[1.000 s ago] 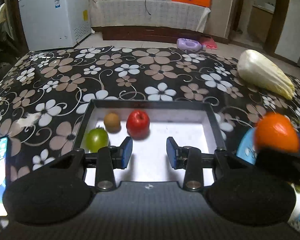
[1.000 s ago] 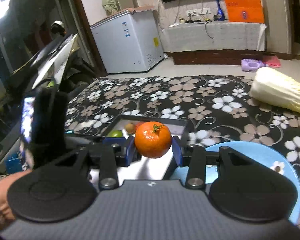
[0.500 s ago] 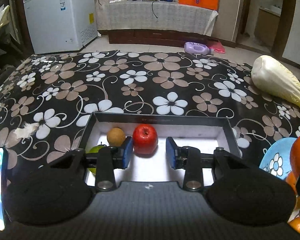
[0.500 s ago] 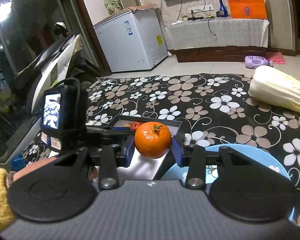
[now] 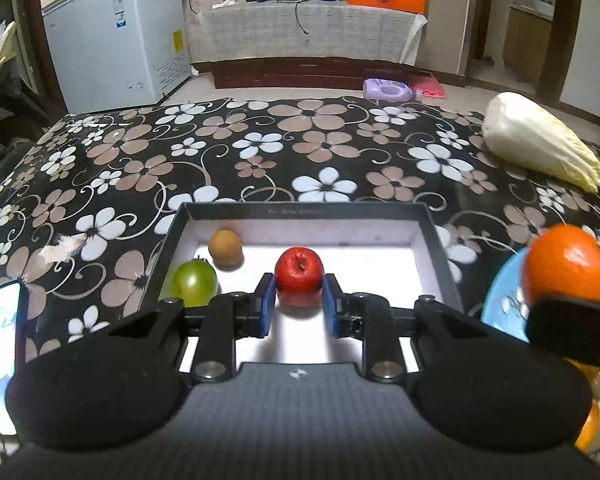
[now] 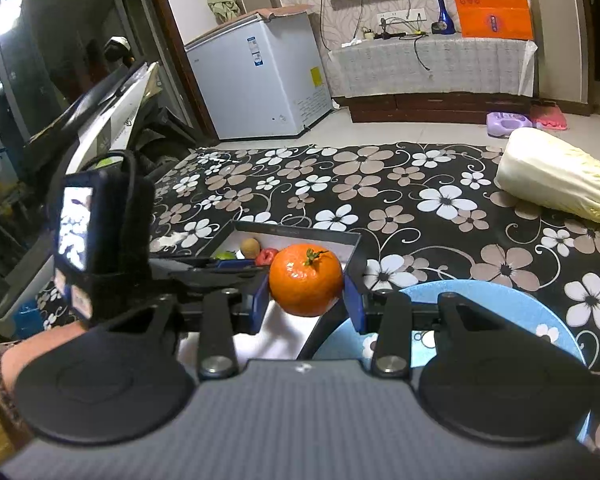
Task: Organize fruits
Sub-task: 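Carry the orange tomato in the right gripper while the left gripper carries the red tomato to the plate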
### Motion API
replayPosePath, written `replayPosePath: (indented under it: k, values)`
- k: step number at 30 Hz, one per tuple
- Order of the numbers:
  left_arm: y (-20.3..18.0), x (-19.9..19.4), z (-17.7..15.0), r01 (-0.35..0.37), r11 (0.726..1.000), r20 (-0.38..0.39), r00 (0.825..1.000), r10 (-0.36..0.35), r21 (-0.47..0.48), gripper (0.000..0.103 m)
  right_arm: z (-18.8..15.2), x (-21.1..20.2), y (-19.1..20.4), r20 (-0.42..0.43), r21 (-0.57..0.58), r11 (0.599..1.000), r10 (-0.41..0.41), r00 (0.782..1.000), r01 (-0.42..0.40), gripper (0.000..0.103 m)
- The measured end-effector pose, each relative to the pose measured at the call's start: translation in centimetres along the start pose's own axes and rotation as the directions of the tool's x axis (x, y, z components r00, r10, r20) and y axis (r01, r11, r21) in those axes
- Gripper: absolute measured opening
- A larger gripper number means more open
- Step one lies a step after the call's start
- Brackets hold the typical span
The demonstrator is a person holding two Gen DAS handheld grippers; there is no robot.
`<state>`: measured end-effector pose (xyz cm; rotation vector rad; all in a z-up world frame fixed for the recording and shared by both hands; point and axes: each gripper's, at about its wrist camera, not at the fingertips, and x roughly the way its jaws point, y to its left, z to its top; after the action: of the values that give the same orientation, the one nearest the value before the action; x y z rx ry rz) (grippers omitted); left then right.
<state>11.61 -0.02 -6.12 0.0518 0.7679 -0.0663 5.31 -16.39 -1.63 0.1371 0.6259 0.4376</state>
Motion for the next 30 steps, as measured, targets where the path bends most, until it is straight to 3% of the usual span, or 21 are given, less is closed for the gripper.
replayPosePath:
  k: [16, 30]
  values:
    - [-2.4, -7.7, -4.3, 0.063, 0.997, 0.009, 0.998, -0.063, 0.032, 0.029, -1.1, -2.2, 0.8, 0.029, 0.016, 0.999, -0.030, 0.999, 0.030, 0.043]
    - [-1.7, -10.6, -5.9, 0.040, 0.999, 0.018, 0.999, -0.040, 0.010, 0.030, -2.7, -4.0, 1.9, 0.038, 0.024, 0.999, -0.033, 0.999, 0.032, 0.043]
